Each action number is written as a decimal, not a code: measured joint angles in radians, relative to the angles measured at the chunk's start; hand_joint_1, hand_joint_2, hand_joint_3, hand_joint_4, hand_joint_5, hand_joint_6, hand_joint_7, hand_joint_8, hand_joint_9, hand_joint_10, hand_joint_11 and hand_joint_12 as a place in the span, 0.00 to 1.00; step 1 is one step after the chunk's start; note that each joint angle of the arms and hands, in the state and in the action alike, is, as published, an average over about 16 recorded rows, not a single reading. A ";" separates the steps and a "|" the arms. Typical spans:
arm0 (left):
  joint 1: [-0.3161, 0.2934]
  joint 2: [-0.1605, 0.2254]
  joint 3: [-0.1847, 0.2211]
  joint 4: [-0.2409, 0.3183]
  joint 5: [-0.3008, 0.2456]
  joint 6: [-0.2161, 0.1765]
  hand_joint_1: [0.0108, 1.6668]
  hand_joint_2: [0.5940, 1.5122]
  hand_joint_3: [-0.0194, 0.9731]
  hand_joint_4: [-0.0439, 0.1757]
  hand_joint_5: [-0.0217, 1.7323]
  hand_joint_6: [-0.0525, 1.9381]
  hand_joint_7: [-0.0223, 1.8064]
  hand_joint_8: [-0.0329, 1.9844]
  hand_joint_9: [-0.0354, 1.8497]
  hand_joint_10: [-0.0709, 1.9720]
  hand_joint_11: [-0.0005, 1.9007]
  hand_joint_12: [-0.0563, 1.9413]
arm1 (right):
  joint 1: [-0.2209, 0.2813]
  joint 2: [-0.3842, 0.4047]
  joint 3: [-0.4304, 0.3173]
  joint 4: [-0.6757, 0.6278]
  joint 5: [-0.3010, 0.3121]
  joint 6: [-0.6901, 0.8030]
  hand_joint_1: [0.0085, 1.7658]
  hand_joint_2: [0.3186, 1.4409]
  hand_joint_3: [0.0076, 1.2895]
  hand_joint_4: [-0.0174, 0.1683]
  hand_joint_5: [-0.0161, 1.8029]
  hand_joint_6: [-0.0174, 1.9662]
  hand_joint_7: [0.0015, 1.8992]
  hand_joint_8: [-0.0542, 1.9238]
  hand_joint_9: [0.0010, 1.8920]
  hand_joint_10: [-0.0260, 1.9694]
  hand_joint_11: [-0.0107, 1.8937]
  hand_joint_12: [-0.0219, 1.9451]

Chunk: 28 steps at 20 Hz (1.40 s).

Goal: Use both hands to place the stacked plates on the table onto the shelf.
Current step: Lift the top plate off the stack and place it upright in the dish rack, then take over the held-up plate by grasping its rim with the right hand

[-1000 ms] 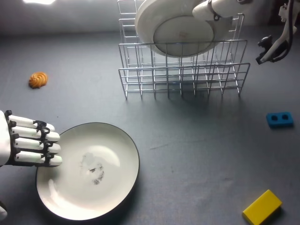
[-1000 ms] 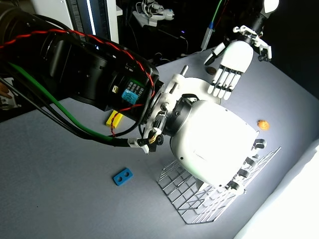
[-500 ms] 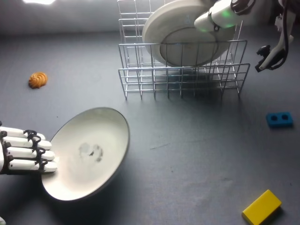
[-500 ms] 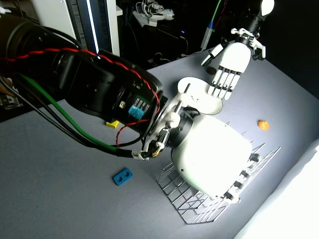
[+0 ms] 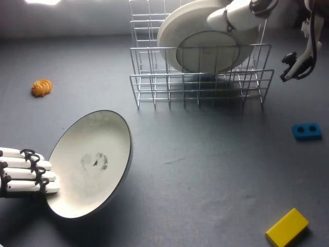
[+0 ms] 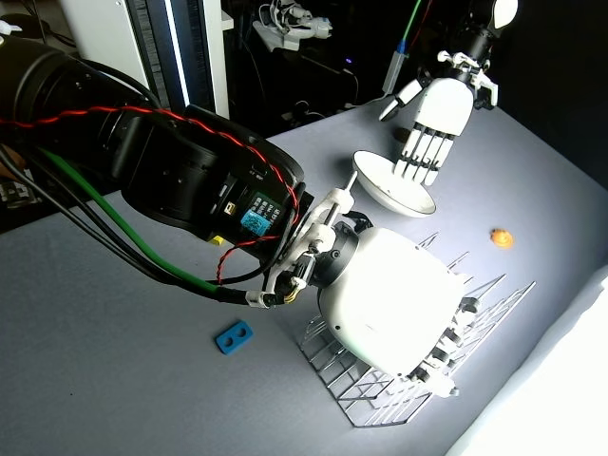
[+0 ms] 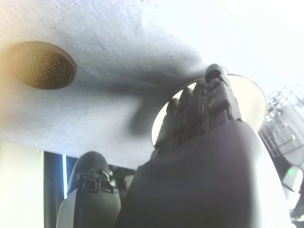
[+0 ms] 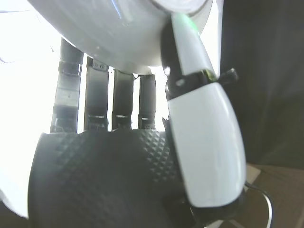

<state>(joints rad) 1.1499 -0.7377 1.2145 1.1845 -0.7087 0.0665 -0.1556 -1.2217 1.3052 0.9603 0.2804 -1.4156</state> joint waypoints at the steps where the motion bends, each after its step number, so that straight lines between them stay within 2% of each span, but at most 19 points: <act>1: 0.002 0.001 -0.003 -0.003 0.002 -0.001 0.00 0.59 0.04 0.18 0.02 0.03 0.01 0.01 0.01 0.02 0.01 0.03 | 0.002 0.002 -0.003 -0.001 0.000 0.000 0.59 0.73 0.00 0.07 0.42 0.34 0.44 0.32 0.36 0.37 0.18 0.76; 5: 0.007 0.004 -0.012 -0.008 0.012 -0.005 0.00 0.58 0.04 0.18 0.02 0.02 0.01 0.01 0.01 0.02 0.01 0.03 | 0.019 0.014 -0.026 -0.025 0.003 0.002 0.53 0.76 0.01 0.08 0.37 0.25 0.41 0.18 0.31 0.29 0.11 0.74; 8: 0.009 0.005 -0.018 -0.011 0.020 -0.007 0.00 0.58 0.04 0.18 0.02 0.02 0.01 0.01 0.01 0.02 0.01 0.03 | 0.036 0.030 -0.062 -0.097 0.015 0.006 0.49 0.77 0.01 0.08 0.33 0.15 0.38 0.08 0.27 0.26 0.07 0.74; 11: 0.012 0.006 -0.023 -0.014 0.026 -0.009 0.00 0.58 0.04 0.18 0.02 0.02 0.01 0.01 0.01 0.02 0.01 0.03 | 0.044 0.045 -0.116 -0.225 0.033 0.009 0.48 0.76 0.01 0.08 0.28 0.07 0.32 0.05 0.22 0.21 0.05 0.67; 14: 0.013 0.007 -0.027 -0.017 0.031 -0.011 0.00 0.58 0.04 0.18 0.02 0.02 0.01 0.01 0.01 0.02 0.01 0.03 | 0.033 0.057 -0.183 -0.395 0.054 0.005 0.50 0.72 0.01 0.09 0.21 0.05 0.25 0.04 0.17 0.17 0.03 0.56; 18: 0.013 0.008 -0.029 -0.017 0.035 -0.011 0.00 0.58 0.04 0.18 0.02 0.02 0.01 0.01 0.01 0.02 0.01 0.03 | -0.004 0.058 -0.272 -0.625 0.086 -0.031 0.55 0.66 0.00 0.11 0.13 0.03 0.15 0.04 0.10 0.11 0.02 0.39; 22: 0.013 0.009 -0.029 -0.018 0.036 -0.012 0.00 0.58 0.04 0.18 0.02 0.02 0.01 0.01 0.01 0.02 0.01 0.03 | -0.070 0.033 -0.342 -0.818 0.114 -0.093 0.60 0.59 0.01 0.12 0.05 0.02 0.06 0.04 0.05 0.04 0.01 0.22; 25: 0.013 0.009 -0.029 -0.018 0.036 -0.012 0.00 0.58 0.04 0.18 0.02 0.02 0.01 0.01 0.01 0.02 0.01 0.03 | -0.128 -0.005 -0.371 -0.901 0.127 -0.149 0.64 0.54 0.00 0.12 0.02 0.02 0.02 0.04 0.02 0.01 0.01 0.13; 28: 0.015 0.009 -0.029 -0.018 0.036 -0.012 0.00 0.58 0.04 0.18 0.02 0.02 0.01 0.01 0.01 0.02 0.01 0.03 | -0.172 -0.052 -0.372 -0.919 0.131 -0.210 0.67 0.51 0.00 0.13 0.02 0.02 0.01 0.04 0.01 0.01 0.02 0.12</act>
<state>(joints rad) 1.1645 -0.7286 1.1854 1.1668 -0.6724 0.0548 -0.3278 -1.2739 0.9333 0.0417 0.4113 -1.6261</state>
